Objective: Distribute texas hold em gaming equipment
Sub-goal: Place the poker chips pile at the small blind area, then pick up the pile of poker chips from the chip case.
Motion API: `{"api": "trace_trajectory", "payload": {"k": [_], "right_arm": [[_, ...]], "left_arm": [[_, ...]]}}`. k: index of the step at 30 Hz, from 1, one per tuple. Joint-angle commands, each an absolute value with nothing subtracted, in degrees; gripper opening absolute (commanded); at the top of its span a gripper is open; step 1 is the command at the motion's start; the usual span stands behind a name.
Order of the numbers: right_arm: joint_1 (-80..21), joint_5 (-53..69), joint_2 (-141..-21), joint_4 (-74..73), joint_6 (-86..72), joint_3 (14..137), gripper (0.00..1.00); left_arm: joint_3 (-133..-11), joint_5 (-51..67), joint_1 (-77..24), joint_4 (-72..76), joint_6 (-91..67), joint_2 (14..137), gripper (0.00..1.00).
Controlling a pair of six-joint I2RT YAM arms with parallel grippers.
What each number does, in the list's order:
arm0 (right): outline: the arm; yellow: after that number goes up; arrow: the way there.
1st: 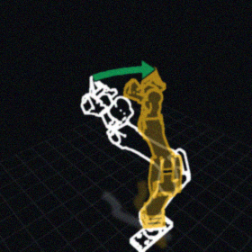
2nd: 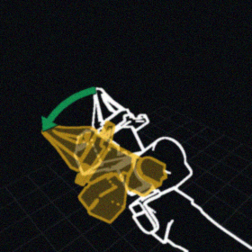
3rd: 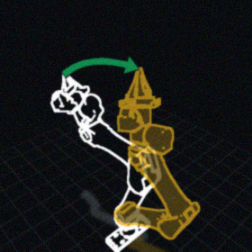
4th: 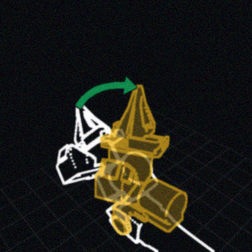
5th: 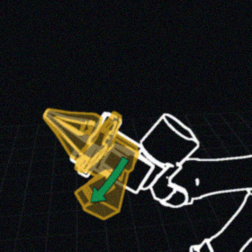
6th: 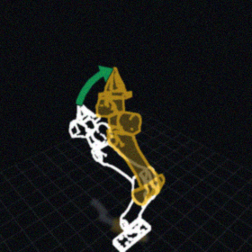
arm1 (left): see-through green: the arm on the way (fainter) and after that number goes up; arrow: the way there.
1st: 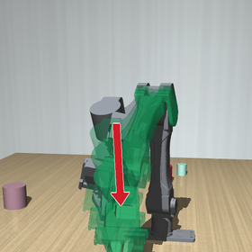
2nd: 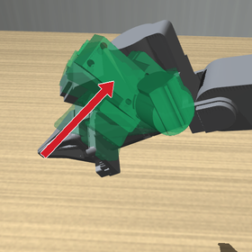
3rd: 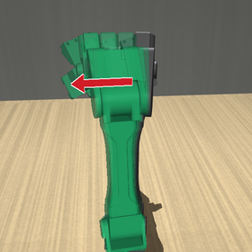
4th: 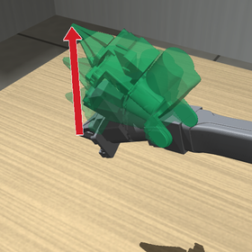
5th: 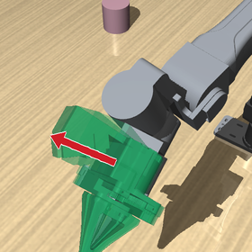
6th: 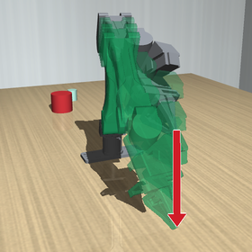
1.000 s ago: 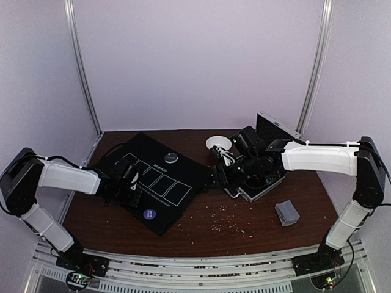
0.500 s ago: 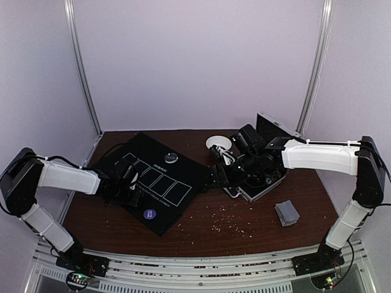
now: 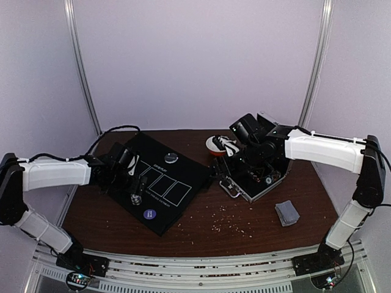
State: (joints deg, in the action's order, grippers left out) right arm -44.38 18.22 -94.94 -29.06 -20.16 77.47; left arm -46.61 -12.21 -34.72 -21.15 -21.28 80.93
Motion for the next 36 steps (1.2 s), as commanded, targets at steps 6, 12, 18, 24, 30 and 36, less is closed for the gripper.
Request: {"api": "trace_trajectory", "payload": {"k": [6,12,18,24,30,36], "right_arm": [[-36.9,-15.4,-96.0,-47.5,-8.1,81.6,0.94],[-34.8,-14.8,-103.9,-46.5,-0.4,86.7,0.98],[-32.3,-12.8,-115.4,-45.6,0.9,97.4,0.92],[-31.7,-15.5,-124.6,-44.0,2.0,106.4,0.83],[-31.2,-17.5,-129.6,-44.7,1.5,109.7,0.76],[-31.2,-16.6,-131.4,-44.8,1.2,108.6,0.65]], "left_arm": [[-58.0,-11.8,-33.9,-23.9,-13.5,75.3,0.98],[-58.4,-7.6,-31.2,-20.4,-12.0,75.5,0.98],[-56.7,-9.1,-30.8,-17.9,-8.8,75.6,0.98],[-54.2,-9.9,-30.0,-16.3,-7.7,75.5,0.98],[-54.0,-7.8,-29.1,-15.9,-8.5,76.2,0.98],[-54.7,-4.9,-27.6,-16.1,-9.1,77.7,0.98]]}}
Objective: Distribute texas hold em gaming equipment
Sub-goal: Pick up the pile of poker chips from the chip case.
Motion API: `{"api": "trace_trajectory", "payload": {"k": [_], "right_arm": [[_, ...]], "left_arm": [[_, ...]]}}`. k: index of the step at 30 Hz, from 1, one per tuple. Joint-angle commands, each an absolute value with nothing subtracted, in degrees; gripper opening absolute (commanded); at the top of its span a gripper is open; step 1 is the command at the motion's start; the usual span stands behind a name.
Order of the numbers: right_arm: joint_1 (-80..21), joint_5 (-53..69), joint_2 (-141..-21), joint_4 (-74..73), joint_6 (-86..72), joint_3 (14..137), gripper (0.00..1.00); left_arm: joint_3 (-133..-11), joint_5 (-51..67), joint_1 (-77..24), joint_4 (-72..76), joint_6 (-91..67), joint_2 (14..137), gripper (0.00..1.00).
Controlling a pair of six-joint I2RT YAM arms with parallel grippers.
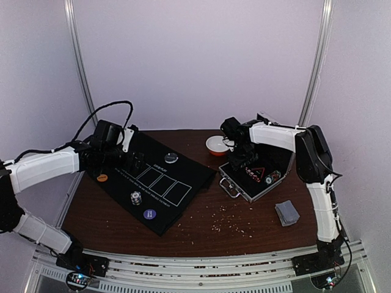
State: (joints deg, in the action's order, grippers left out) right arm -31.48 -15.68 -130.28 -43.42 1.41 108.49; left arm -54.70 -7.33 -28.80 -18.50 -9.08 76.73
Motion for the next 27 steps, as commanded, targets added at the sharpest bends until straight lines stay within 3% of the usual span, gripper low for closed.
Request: {"api": "trace_trajectory", "payload": {"k": [1,8,20,27], "right_arm": [[-31.2,-16.1,-131.7,-44.9,1.2,108.6,0.63],[-31.9,-12.2,-131.6,-46.4,0.7,108.9,0.54],[-33.3,-15.7,-129.8,-46.9,0.3,108.6,0.54],[-33.2,-21.5,-128.5,-46.5,-0.4,108.2,0.7]], "left_arm": [[-54.7,-4.9,-27.4,-16.1,-9.1,77.6,0.98],[-54.5,-4.7,-27.1,-16.1,-9.1,77.6,0.98],[-54.3,-3.0,-26.8,-16.2,-9.2,78.0,0.98],[-54.4,-2.0,-26.9,-16.4,-9.2,78.3,0.98]]}}
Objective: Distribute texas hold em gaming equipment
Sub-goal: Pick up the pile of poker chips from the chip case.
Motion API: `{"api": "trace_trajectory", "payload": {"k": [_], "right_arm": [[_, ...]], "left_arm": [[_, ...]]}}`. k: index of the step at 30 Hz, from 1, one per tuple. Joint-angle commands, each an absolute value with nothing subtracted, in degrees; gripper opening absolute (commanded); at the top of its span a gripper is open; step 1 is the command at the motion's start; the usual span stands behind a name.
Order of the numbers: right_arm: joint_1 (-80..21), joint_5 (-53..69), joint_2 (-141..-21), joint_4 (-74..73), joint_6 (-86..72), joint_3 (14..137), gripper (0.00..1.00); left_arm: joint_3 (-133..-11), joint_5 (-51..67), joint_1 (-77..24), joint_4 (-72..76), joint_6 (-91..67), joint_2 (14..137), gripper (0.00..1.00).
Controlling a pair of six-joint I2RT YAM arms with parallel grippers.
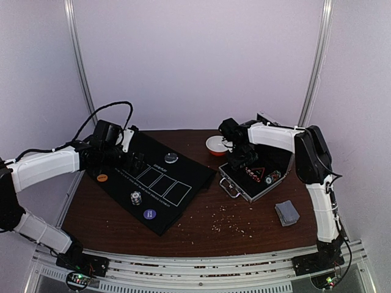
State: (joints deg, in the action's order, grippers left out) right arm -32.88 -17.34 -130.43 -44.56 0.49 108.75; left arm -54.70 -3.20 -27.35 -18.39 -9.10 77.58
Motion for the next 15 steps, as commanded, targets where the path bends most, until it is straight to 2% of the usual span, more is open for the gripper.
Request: {"api": "trace_trajectory", "payload": {"k": [1,7,15], "right_arm": [[-33.2,-21.9,-128.5,-46.4,-0.4,108.2,0.72],[-33.0,-20.6,-130.5,-46.2,-0.2,108.1,0.74],[-33.3,-13.0,-132.5,-48.1,-0.2,108.5,0.64]], "left_arm": [[-54.4,-1.8,-26.9,-16.5,-9.2,78.3,0.98],[-54.3,-1.9,-26.8,-16.7,-9.1,78.1,0.98],[-54.2,-2.2,-26.8,-16.7,-9.0,77.9,0.98]]}}
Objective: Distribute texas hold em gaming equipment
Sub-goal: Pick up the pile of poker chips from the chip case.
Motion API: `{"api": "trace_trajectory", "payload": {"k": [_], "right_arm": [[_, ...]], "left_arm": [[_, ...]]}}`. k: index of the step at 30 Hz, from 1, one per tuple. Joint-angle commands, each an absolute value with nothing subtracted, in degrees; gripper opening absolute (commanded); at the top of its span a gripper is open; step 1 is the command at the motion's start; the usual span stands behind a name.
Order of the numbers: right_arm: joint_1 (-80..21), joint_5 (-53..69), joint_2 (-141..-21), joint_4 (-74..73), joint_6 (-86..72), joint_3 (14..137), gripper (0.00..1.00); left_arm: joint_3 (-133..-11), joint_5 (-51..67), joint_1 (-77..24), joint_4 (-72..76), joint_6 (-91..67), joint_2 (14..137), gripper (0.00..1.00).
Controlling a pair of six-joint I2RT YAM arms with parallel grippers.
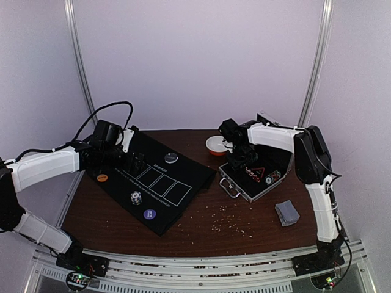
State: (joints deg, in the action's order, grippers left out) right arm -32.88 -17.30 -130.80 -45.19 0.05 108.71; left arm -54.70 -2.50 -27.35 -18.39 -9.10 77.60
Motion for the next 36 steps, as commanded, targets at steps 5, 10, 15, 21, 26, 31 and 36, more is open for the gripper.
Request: {"api": "trace_trajectory", "payload": {"k": [5,10,15,21,26,31,36], "right_arm": [[-34.0,-10.5,-131.2,-48.2,0.0,107.4,0.59],[-35.1,-10.0,-129.8,-48.1,0.4,107.3,0.59],[-34.9,-17.0,-129.7,-47.3,-0.1,107.2,0.61],[-34.7,-21.1,-130.8,-49.1,-0.4,109.2,0.64],[-34.7,-21.1,-130.0,-48.5,0.0,109.3,0.7],[-33.6,-19.5,-130.2,-47.0,0.8,108.8,0.74],[-32.3,-15.5,-132.0,-46.9,1.4,109.6,0.71]], "left_arm": [[-54.4,-1.3,-26.9,-16.7,-9.0,78.3,0.98],[-54.3,-1.0,-26.8,-16.7,-9.0,78.4,0.98],[-54.1,-0.7,-26.8,-16.8,-9.0,78.2,0.98],[-54.0,-0.3,-26.8,-16.8,-8.9,78.0,0.98],[-54.1,0.3,-26.9,-16.7,-8.9,78.4,0.98],[-54.1,0.3,-26.9,-16.9,-8.9,78.6,0.98],[-54.1,0.1,-26.9,-16.8,-8.9,78.5,0.98]]}}
